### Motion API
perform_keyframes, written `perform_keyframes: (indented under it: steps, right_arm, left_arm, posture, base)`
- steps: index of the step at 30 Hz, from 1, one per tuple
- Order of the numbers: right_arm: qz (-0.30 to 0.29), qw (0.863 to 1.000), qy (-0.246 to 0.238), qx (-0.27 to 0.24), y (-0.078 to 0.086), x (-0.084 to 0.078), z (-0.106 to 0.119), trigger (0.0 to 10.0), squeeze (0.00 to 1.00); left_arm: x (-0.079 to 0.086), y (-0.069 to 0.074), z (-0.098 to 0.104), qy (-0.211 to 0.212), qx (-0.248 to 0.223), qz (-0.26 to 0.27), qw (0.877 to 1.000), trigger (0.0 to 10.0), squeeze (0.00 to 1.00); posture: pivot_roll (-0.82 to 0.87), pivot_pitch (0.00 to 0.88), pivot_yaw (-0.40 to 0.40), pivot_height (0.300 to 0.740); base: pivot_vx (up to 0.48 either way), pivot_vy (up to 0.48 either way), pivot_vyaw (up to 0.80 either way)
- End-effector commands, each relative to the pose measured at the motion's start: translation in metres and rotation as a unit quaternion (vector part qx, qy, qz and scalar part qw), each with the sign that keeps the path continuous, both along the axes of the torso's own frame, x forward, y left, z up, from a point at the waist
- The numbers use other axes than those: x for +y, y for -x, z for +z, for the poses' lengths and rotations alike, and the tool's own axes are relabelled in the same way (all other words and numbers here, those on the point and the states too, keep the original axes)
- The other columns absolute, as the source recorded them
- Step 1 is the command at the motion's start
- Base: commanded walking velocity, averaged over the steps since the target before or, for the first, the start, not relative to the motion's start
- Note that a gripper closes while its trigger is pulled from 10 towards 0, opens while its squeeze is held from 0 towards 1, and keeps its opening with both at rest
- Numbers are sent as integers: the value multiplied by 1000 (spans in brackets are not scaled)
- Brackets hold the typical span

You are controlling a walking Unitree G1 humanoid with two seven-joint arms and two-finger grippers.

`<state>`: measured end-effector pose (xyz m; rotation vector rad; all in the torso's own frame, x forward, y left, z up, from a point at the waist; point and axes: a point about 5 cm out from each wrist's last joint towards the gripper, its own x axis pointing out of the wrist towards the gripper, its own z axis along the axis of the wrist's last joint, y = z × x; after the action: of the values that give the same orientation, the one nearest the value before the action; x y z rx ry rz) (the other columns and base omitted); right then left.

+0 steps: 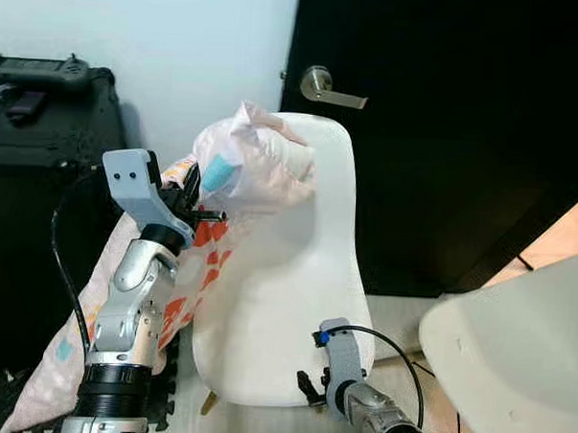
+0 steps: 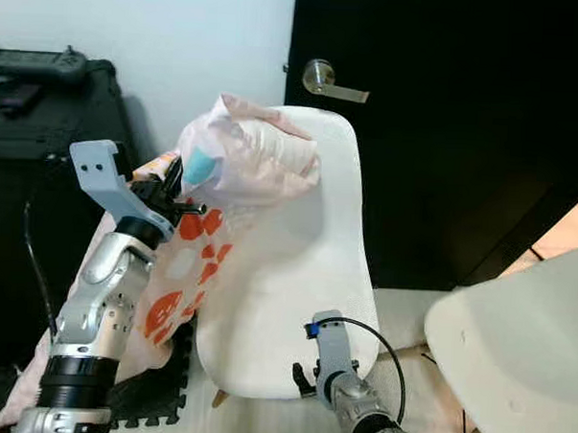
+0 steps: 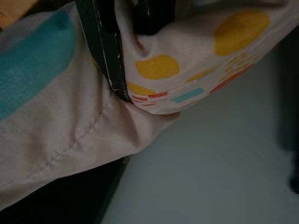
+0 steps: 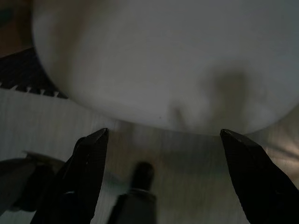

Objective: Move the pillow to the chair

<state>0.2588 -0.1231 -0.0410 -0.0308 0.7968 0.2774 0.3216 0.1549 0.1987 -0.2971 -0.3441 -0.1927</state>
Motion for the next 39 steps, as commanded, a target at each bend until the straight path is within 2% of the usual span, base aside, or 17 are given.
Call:
perform_keyframes:
  steps: [1,8,10,13,14,15,17,18,21,24,26,27,29,30,32,33,39]
  right_arm:
    - [-8,1000,5,9,4,-7,-4,10000,0]
    - [-8,1000,3,8,4,-6,-3,10000,0]
    - [-15,1000,0,11,4,-6,-3,10000,0]
    - [-21,1000,6,16,4,-7,-4,10000,0]
    - [-21,1000,6,16,4,-7,-4,10000,0]
    - [-17,1000,12,21,6,-7,-5,10000,0]
    - [-14,999,17,24,7,-7,-6,10000,0]
    - [-15,999,18,26,7,-7,-6,10000,0]
    - [-24,999,19,26,8,-10,-7,10000,0]
    - [-29,999,18,26,8,-11,-8,10000,0]
    - [-32,999,17,27,9,-12,-8,10000,0]
    - [-35,999,17,27,10,-14,-9,10000,0]
    - [-36,999,18,28,11,-14,-9,10000,0]
    - [-38,999,17,29,12,-14,-10,10000,0]
    - [-39,999,16,30,12,-14,-10,10000,0]
    - [-40,999,17,32,14,-14,-11,10000,0]
    - [-41,998,18,36,15,-14,-12,10000,0]
  left_arm:
    - [-7,0,13,-2,-29,-8,1000,10000,0]
    - [-1,-2,14,-33,-30,8,999,10000,0]
    - [12,-7,11,-113,-23,47,992,10000,0]
    - [28,-17,-3,-225,22,93,970,10000,0]
    - [28,-17,-3,-225,22,93,970,10000,0]
    - [39,-24,-12,-290,50,117,949,10000,0]
    - [44,-26,-16,-323,59,129,936,10000,0]
    - [55,-30,-17,-364,71,152,916,10000,0]
    - [91,-38,9,-378,67,231,894,10000,0]
    - [95,-41,36,-359,31,245,900,10000,0]
    - [89,-44,56,-355,-10,240,904,10000,0]
    - [70,-49,89,-354,-79,222,905,10000,0]
    - [58,-51,103,-352,-111,213,905,10000,0]
    - [37,-53,121,-332,-150,193,911,10000,0]
    - [28,-53,126,-318,-162,182,916,10000,0]
    - [-5,-53,133,-312,-201,140,918,10000,0]
    - [-31,-54,131,-308,-216,106,920,10000,0]
  posture:
    - [61,36,-100,740]
    - [58,34,-97,740]
    - [55,35,-95,740]
    - [57,43,-94,740]
    - [57,43,-94,740]
    - [52,51,-91,740]
    - [52,51,-91,740]
    - [48,57,-87,740]
    - [38,60,-81,740]
    - [32,65,-75,740]
    - [29,66,-72,740]
    - [26,69,-70,740]
    - [25,71,-63,740]
    - [22,75,-55,740]
    - [22,75,-55,740]
    - [10,77,-51,740]
    - [0,81,-42,735]
  base:
    - [0,0,0]
    - [0,0,0]
    - [0,0,0]
    - [0,0,0]
    - [0,0,0]
    - [0,0,0]
    - [0,0,0]
    - [0,0,0]
    - [0,0,0]
    - [0,0,0]
    - [0,0,0]
    - [0,0,0]
    - [0,0,0]
    - [0,0,0]
    - [0,0,0]
    - [0,0,0]
    - [0,0,0]
